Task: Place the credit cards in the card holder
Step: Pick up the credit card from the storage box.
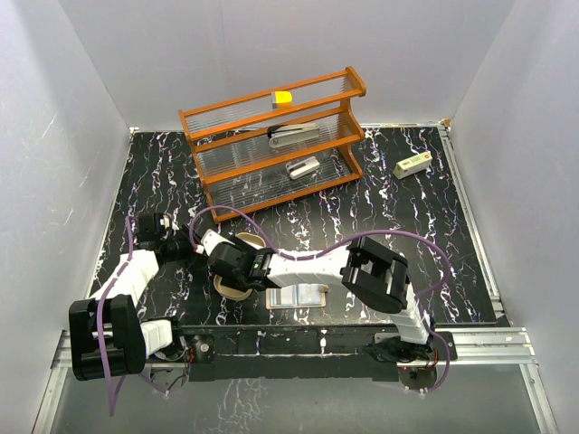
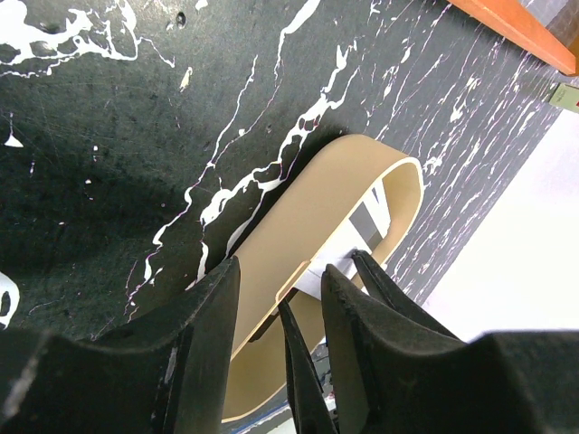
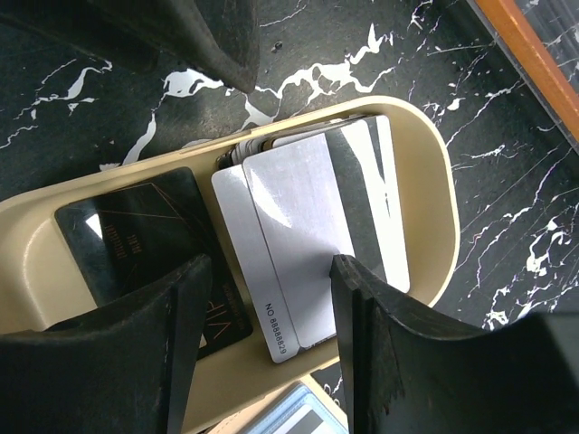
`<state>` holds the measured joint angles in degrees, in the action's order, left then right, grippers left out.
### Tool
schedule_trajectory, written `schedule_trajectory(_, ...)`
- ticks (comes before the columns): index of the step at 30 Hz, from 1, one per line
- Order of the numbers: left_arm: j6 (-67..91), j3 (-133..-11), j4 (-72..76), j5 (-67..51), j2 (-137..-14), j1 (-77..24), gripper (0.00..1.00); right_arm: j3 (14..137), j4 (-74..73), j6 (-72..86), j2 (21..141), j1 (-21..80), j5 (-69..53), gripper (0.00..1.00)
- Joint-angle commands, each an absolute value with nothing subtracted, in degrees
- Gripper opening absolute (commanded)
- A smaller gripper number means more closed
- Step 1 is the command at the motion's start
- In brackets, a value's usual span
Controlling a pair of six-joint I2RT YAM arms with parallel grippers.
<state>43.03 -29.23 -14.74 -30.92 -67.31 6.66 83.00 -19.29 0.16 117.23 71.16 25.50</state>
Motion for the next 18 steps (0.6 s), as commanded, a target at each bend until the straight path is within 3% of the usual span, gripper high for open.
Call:
schedule_trajectory(1, 42.46, -28.90, -14.85, -32.93, -66.79, 6.95, 0.40, 85.60, -19.06, -0.31, 118.77, 71.34, 26.11, 0.52)
schedule_trajectory(18, 42.39, -28.83, -14.20, -33.37, -67.66, 6.99, 0.40, 84.64, -20.31, 4.45, 115.13, 73.10, 18.97, 0.48)
